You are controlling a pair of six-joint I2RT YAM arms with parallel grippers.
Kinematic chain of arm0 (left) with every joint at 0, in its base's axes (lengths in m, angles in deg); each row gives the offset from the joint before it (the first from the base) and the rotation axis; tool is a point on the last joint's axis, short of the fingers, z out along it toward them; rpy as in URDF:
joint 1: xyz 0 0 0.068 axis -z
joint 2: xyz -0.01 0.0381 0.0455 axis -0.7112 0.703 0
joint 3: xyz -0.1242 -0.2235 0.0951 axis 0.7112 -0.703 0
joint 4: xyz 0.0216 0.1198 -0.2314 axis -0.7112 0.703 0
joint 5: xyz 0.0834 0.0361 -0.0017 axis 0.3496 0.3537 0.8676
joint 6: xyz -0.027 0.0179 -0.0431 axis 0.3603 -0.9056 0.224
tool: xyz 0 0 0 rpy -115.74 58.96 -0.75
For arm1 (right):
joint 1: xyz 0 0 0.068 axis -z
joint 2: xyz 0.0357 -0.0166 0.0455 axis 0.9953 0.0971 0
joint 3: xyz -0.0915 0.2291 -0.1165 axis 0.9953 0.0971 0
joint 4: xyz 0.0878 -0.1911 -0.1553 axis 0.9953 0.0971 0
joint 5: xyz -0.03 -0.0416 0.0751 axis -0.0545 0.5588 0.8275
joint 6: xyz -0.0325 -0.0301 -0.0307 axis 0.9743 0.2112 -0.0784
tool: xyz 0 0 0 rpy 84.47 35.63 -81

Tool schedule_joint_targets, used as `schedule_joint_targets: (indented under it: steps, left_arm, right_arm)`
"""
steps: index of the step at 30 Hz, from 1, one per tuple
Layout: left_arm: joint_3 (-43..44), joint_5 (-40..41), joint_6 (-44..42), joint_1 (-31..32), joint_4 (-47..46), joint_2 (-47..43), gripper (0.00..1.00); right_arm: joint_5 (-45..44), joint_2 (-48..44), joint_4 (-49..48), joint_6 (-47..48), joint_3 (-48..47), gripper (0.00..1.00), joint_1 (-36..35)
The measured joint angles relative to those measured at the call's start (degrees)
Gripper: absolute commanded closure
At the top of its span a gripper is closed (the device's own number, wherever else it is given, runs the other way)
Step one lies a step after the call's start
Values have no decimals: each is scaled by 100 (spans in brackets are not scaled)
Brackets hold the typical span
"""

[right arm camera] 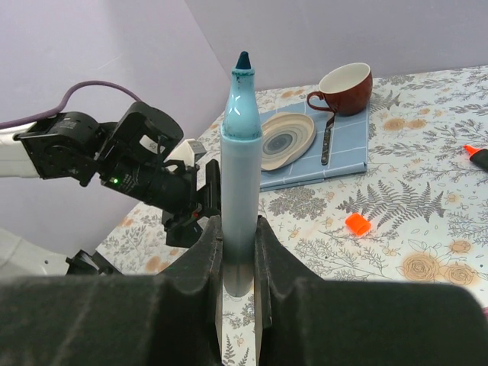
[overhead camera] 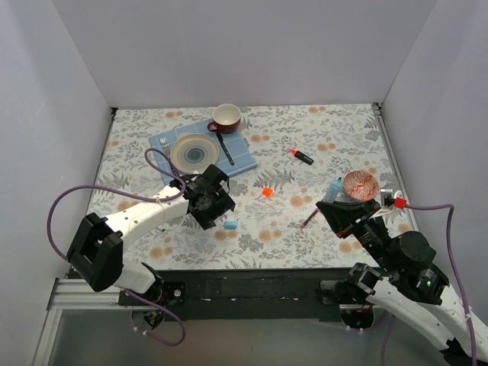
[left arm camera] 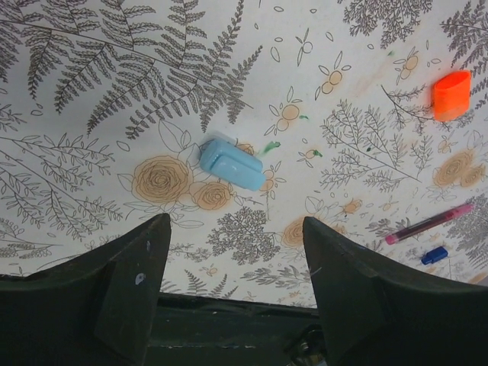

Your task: Insert the pens into the pen caps

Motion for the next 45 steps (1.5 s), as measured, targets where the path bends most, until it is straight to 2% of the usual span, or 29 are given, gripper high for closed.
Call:
schedule_joint_targets:
  steps: [9, 18, 28, 34, 39, 45]
  left_arm:
    - [195, -44, 33, 61, -236, 916, 33]
    - [195, -98, 39, 114, -367, 1204, 36]
    - [219, -142, 44, 114, -389, 1615, 48]
    - [413, -140, 59, 114, -369, 1812, 70]
    - [573, 48, 61, 114, -369, 1941, 73]
    - [868, 723, 61, 122, -284, 2041, 72]
  right_arm:
    - [-7, 0, 125, 4, 0, 99, 0]
    - [-52, -59, 256, 52, 0, 99, 0]
    - [-138, -103, 273, 92, -2, 99, 0]
    - [-138, -107, 299, 94, -2, 99, 0]
    - [-151, -146, 306, 109, -15, 99, 0]
    - [-155, -160, 326, 109, -42, 99, 0]
